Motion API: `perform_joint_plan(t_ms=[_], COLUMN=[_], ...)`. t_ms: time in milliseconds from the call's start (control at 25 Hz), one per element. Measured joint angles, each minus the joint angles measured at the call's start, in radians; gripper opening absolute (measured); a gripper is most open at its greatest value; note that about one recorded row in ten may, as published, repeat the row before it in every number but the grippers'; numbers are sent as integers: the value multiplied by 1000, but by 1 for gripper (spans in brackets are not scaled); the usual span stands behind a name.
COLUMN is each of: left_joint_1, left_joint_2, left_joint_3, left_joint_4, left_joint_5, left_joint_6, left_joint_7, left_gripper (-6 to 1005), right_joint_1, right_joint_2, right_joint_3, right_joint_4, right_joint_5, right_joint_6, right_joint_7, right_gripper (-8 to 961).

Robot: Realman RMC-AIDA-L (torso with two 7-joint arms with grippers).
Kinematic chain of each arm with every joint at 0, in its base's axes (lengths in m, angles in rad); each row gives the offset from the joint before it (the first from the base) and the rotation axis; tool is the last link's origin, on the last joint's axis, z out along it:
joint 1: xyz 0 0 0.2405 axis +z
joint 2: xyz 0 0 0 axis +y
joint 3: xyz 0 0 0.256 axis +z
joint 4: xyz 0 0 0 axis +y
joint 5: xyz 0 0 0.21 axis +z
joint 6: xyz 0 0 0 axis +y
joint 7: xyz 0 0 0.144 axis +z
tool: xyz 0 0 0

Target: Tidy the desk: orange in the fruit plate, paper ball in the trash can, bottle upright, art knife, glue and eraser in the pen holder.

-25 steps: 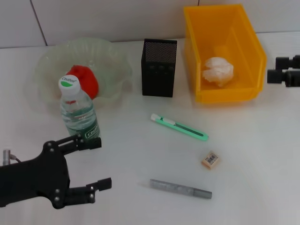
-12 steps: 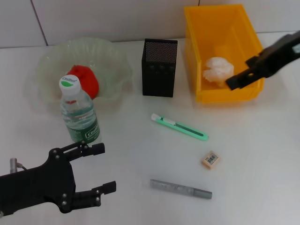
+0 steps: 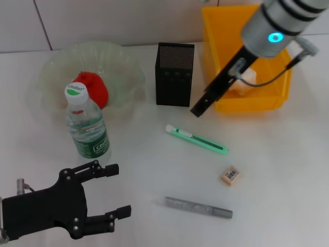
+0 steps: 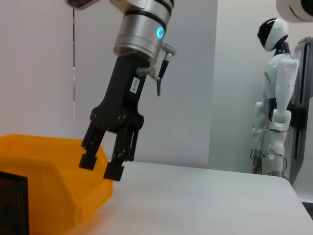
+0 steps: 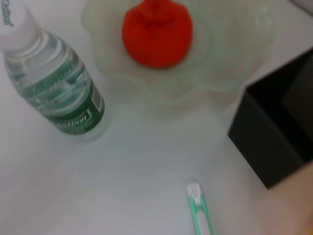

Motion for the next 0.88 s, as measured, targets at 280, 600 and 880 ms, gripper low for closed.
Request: perform_joint_plan(t_ms=[280,600,880], left_joint_1=[-3,-2,4], left_joint_2=[-1,0,0], left_joint_3=[18,20,20], left_joint_4=[-13,-15,-15], left_joint_5=[2,4,5], left_joint_6=[-23,-28,-24], left_joint_7=[11,13,13], left_gripper=[817,817,816], right_joint_1=[89,100,90], right_joint_2=[5,14,15], right_joint_3=[-60,-138,-165], right_joint_4=[218,325,390], right_joint_5=[-8,-1,65], right_joint_6=[139,251,340], right_joint_7=[0,18,11], right_gripper=[833,832,832])
